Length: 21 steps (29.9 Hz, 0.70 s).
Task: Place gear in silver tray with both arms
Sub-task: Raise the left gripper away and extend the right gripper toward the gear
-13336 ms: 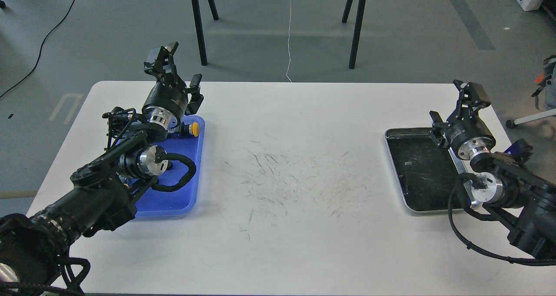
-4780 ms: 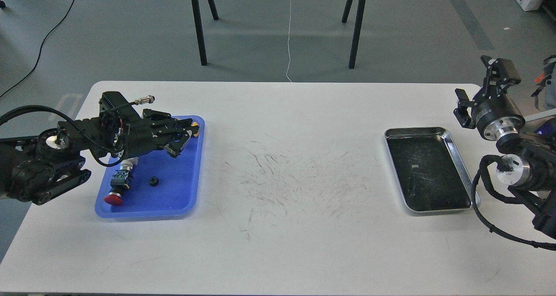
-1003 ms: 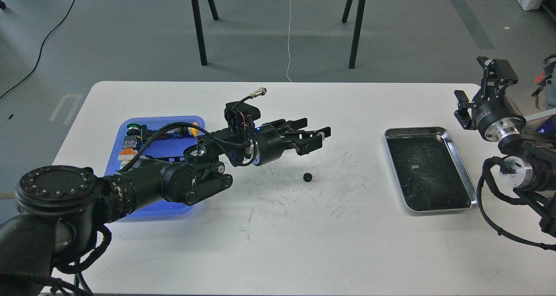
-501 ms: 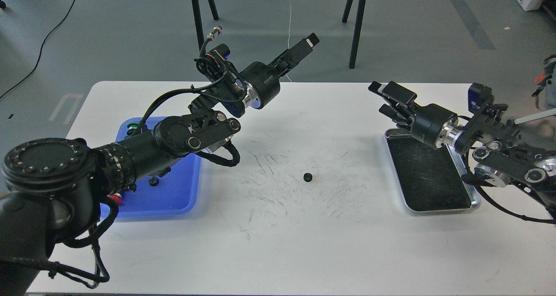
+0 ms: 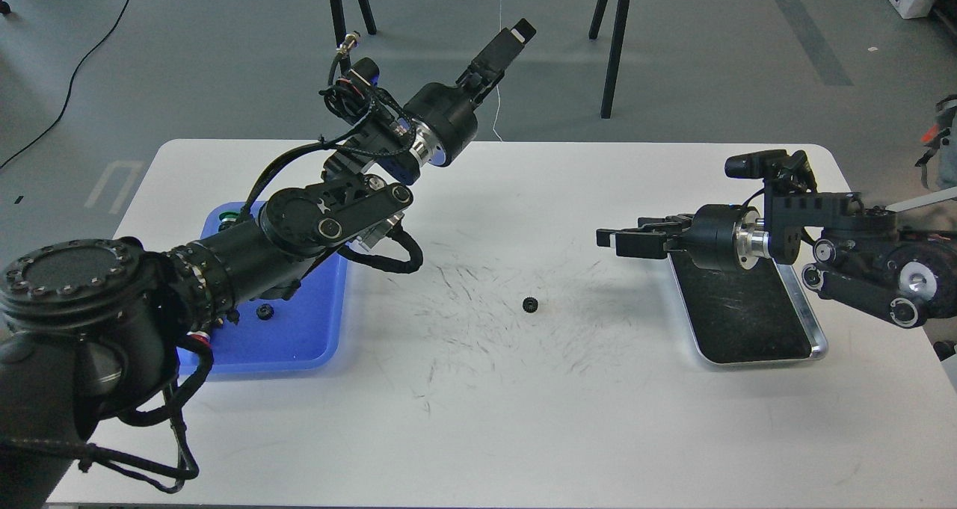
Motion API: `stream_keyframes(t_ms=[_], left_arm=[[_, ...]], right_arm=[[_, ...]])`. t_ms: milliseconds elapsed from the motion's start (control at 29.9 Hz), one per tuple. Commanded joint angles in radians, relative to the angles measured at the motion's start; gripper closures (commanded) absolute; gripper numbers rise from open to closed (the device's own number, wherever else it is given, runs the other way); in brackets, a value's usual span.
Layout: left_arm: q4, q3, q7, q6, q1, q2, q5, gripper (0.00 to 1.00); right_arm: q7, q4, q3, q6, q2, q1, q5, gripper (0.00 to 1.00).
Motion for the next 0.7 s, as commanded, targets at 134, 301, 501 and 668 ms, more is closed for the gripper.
stream_keyframes(t_ms=[134, 301, 501, 668], left_arm=[[0.0, -0.097, 0.0, -0.011, 0.014, 0.0, 0.0, 0.0], [-0.002, -0.099, 0.0, -0.012, 0.038, 0.0, -0.02, 0.0], [-0.012, -0.105, 0.0, -0.139, 0.072, 0.054, -0.036, 0.0], [-0.037, -0.128, 0.0, -0.19, 0.104, 0.118, -0.04, 0.0]], right_arm=[[0.0, -0.082, -0.047, -0.001, 0.071, 0.002, -0.155, 0.01], [0.0, -0.077, -0.058, -0.001, 0.091, 0.02, -0.158, 0.01], [0.0, -0.074, -0.08, 0.001, 0.133, 0.032, -0.193, 0.01], [0.0, -0.077, -0.128, 0.001, 0.191, 0.046, -0.196, 0.01]])
